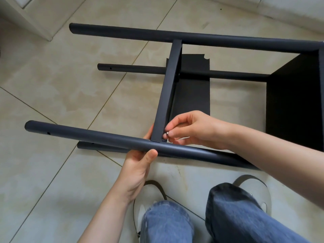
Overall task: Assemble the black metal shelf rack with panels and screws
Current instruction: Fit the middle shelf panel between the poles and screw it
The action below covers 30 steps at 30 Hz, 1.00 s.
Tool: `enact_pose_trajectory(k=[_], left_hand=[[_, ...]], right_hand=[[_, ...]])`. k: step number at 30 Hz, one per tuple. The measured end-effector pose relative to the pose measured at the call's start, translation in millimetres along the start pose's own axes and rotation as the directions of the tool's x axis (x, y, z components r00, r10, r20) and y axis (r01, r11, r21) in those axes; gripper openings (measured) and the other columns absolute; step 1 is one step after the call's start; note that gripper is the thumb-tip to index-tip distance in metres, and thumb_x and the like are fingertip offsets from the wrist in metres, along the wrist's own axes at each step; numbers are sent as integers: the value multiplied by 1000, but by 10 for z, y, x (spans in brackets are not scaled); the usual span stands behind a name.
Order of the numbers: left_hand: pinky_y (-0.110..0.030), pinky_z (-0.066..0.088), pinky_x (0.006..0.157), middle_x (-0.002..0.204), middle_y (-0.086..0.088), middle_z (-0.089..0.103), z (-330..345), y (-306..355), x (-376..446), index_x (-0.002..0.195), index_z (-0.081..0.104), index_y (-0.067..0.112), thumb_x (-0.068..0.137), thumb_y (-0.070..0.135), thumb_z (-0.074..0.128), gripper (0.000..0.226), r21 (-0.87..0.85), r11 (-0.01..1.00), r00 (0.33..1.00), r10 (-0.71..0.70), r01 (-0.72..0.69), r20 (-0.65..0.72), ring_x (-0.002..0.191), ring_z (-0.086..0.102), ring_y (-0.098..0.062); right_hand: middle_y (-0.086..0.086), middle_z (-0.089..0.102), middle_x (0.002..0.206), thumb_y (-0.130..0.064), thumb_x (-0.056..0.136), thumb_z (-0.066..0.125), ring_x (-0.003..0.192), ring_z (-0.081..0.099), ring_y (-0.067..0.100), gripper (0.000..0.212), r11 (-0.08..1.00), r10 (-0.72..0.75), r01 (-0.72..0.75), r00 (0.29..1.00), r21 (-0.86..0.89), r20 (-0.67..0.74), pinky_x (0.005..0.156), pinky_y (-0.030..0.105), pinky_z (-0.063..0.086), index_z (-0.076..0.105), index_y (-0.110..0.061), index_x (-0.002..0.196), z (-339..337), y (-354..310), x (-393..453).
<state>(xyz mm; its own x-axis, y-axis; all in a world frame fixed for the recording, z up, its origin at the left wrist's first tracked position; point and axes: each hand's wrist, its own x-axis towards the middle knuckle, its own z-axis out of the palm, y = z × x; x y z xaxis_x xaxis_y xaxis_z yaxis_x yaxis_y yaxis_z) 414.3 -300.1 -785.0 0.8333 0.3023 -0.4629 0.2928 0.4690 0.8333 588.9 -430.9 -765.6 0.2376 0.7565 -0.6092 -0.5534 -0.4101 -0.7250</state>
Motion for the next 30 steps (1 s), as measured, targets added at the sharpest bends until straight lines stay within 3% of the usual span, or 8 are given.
enact_pose_trajectory(k=[4,10,13,18,26,30], left_hand=[[-22,45,105,114,0,74,12,8,-4,134,54,12,63,54,89,90,8,1000,1000,14,-14,13,119,64,-17],[-23,49,99,117,-6,74,7,-20,-11,132,55,9,65,52,88,86,7,1000,1000,19,-19,-3,121,64,-22],[-27,47,106,123,-10,71,-13,-25,-4,132,56,8,64,54,89,88,16,1000,1000,12,-12,-6,125,61,-25],[-27,48,104,112,-3,74,-26,-59,2,113,71,19,57,54,92,69,10,1000,1000,17,-17,-22,117,66,-19],[-23,50,98,112,-3,75,-4,-13,-6,117,69,18,58,52,92,71,-24,1000,1000,7,-7,-5,116,67,-19],[-22,49,98,113,0,74,-4,-11,6,122,62,16,61,53,90,77,-20,1000,1000,16,-16,-1,116,66,-16]], right_hand=[[15,75,99,-8,89,70,79,70,16,10,1000,9,-8,1000,22,-11,72,25,56,72,-9,98,8,25,-4],[8,77,89,-18,92,67,77,71,11,10,995,16,-18,1000,-95,-24,71,22,56,76,-14,90,69,-42,16],[5,76,85,-17,95,64,67,68,7,11,995,40,-41,999,-94,-9,64,19,54,70,-12,88,120,-97,42],[6,73,82,-12,93,66,78,65,16,9,993,59,-57,998,-106,7,77,26,55,71,-9,87,135,-95,86],[2,63,68,-9,92,66,65,56,12,28,993,58,-47,993,-112,101,65,22,51,75,-18,67,95,-56,161],[7,67,77,-9,91,66,67,58,13,15,996,75,-69,989,-52,126,74,26,52,78,-11,82,68,-52,187]])
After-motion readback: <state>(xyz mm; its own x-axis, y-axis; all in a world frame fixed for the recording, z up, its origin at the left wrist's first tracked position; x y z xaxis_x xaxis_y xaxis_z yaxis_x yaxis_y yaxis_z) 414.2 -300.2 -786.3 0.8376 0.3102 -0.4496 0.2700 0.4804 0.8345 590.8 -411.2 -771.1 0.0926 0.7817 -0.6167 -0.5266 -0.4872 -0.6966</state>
